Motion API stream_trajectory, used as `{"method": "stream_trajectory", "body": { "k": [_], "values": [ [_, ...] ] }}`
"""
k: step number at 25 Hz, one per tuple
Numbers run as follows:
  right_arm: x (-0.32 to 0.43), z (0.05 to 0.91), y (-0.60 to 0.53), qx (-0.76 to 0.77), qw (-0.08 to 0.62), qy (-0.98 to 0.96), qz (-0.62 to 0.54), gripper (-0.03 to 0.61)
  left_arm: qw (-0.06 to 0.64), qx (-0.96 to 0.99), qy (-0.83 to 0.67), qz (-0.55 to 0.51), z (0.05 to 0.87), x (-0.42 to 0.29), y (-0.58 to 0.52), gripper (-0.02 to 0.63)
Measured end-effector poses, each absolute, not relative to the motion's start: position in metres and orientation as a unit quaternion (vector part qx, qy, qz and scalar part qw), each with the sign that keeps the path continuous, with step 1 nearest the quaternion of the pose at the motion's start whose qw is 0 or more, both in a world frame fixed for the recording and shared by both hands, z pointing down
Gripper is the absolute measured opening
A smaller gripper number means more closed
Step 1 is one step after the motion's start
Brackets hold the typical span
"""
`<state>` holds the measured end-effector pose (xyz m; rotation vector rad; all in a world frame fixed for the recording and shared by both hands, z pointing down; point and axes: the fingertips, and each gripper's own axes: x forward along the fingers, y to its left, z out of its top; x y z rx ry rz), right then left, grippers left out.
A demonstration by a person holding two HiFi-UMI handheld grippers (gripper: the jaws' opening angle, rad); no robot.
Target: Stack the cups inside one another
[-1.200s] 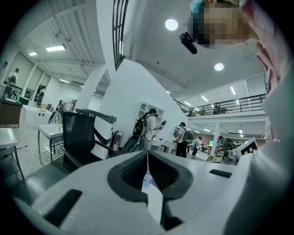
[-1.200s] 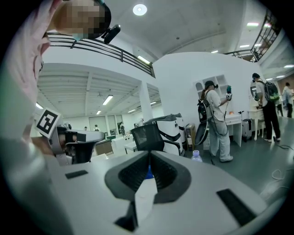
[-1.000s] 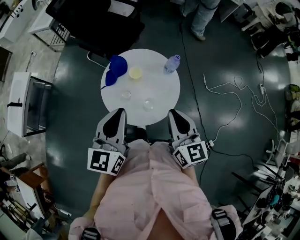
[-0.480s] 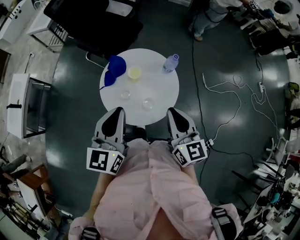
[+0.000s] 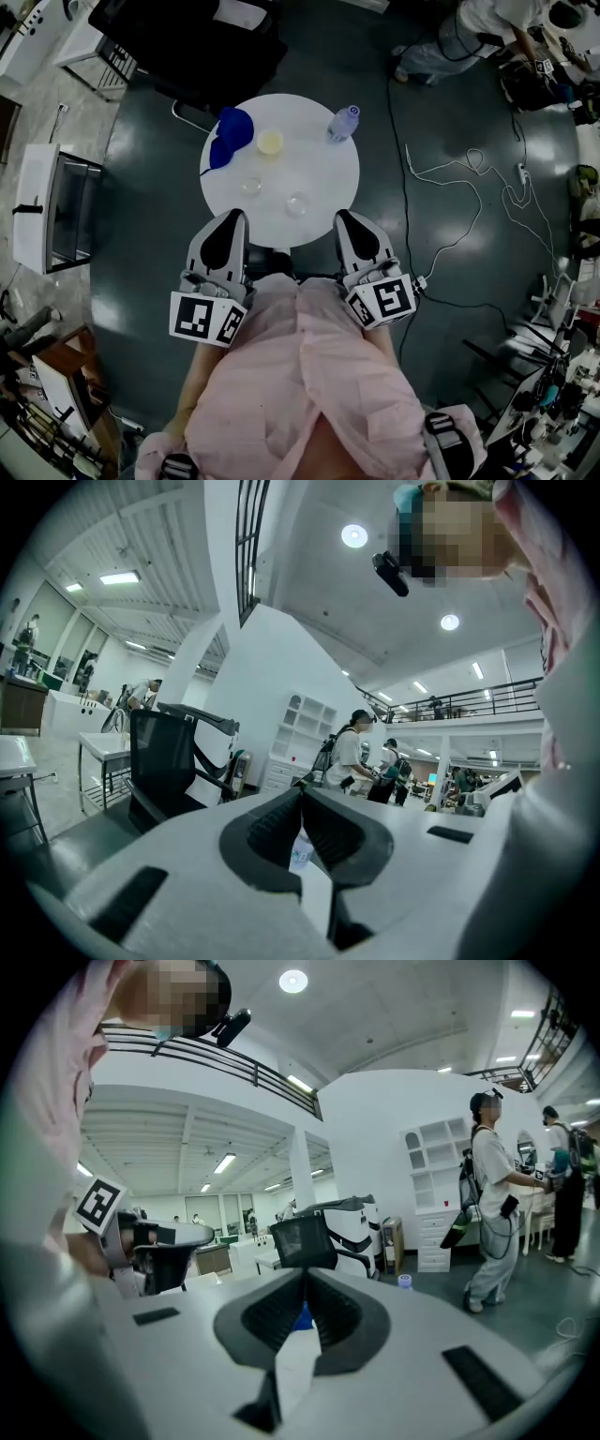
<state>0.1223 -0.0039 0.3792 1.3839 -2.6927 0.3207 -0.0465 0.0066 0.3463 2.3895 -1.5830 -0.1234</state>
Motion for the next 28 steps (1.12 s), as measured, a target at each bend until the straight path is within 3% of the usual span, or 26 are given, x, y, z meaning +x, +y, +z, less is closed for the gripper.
{"method": "stream_trajectory", "body": {
  "k": [9,21,24,28],
  "values": [
    [0.125,0.384,-0.018,0.449,0.093,-0.888,0.043,0.034,0.137,0.821,-0.553,-0.042,0.346,-0.055,0.012,0.02],
    [0.077,0.461,-0.019,0.35,0.247,-0.904,0.002,0.037,0.154,0.816,-0.556,-0.035,0.358,-0.058,0.025,0.02],
    [0.071,0.486,-0.018,0.332,0.274,-0.903,0.009,0.117,0.155,0.815,-0.557,-0.034,0.36,-0.058,0.026,0.02],
    [0.068,0.518,-0.015,0.306,0.331,-0.893,-0.005,0.121,0.156,0.814,-0.558,-0.033,0.362,-0.059,0.027,0.02]
  ]
}}
